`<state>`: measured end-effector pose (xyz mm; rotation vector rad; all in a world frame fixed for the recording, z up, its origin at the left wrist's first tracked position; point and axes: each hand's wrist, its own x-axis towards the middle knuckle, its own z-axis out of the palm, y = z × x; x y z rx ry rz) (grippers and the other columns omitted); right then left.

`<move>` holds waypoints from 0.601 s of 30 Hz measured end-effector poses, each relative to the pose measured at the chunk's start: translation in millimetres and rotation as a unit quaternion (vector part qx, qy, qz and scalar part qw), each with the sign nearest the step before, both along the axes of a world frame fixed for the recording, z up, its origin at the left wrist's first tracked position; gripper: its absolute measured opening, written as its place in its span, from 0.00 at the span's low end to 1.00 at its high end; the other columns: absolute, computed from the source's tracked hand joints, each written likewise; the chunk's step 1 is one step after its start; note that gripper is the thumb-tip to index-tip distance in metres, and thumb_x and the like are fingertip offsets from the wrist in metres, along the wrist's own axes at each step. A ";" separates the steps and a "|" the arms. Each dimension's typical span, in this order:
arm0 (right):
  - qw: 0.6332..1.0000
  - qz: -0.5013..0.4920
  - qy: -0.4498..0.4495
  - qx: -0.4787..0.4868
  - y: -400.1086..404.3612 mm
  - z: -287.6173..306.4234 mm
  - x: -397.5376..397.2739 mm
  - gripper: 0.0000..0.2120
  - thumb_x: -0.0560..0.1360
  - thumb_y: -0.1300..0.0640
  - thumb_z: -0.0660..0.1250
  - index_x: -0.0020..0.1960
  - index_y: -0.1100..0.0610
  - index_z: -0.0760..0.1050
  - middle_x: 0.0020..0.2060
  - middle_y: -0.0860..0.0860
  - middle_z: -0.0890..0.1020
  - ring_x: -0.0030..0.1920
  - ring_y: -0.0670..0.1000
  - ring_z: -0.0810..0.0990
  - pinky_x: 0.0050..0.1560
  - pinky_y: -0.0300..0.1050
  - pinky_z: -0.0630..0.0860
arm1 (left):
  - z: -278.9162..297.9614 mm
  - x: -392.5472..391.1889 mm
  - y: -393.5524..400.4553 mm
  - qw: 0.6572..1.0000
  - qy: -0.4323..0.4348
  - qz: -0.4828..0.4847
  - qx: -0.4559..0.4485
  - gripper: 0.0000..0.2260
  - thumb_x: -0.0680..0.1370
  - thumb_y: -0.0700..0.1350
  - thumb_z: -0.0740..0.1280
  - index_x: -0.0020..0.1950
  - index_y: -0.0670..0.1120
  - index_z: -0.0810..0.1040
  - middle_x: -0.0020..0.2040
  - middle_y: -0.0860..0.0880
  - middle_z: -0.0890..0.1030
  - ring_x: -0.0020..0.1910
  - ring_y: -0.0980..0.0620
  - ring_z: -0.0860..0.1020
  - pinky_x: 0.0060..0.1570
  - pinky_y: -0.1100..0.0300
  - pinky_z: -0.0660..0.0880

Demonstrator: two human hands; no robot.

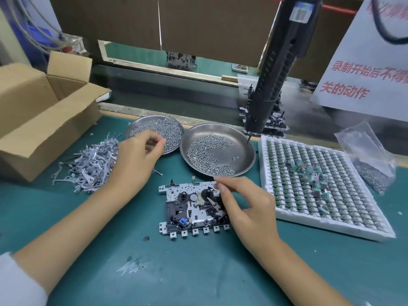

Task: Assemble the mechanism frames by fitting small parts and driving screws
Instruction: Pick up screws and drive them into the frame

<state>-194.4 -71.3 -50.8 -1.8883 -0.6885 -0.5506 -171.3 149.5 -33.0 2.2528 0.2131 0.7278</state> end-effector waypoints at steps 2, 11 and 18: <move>1.000 0.002 0.008 0.000 5.4 7.6 7.5 0.08 0.74 0.64 0.67 0.50 0.60 0.82 0.43 0.47 0.84 0.45 0.43 0.81 0.49 0.37 0.76 | 2.2 -9.1 -6.0 0.996 -0.002 -0.038 -0.076 0.03 0.77 0.42 0.67 0.46 0.46 0.80 0.39 0.52 0.81 0.36 0.61 0.77 0.40 0.73 0.69; 0.968 0.136 0.161 0.134 30.1 34.6 23.9 0.12 0.68 0.66 0.74 0.50 0.57 0.83 0.42 0.48 0.83 0.45 0.42 0.81 0.44 0.34 0.77 | 16.2 -36.9 -48.1 0.919 0.052 -0.241 -0.309 0.06 0.71 0.46 0.66 0.44 0.48 0.81 0.33 0.56 0.82 0.32 0.64 0.76 0.34 0.72 0.71; 0.971 0.095 0.144 0.168 29.5 26.9 17.8 0.11 0.67 0.65 0.73 0.49 0.58 0.83 0.41 0.49 0.84 0.45 0.46 0.82 0.46 0.39 0.78 | 13.0 -40.1 -57.5 0.872 0.055 -0.265 -0.409 0.09 0.71 0.46 0.65 0.46 0.43 0.80 0.29 0.57 0.79 0.30 0.66 0.75 0.32 0.75 0.69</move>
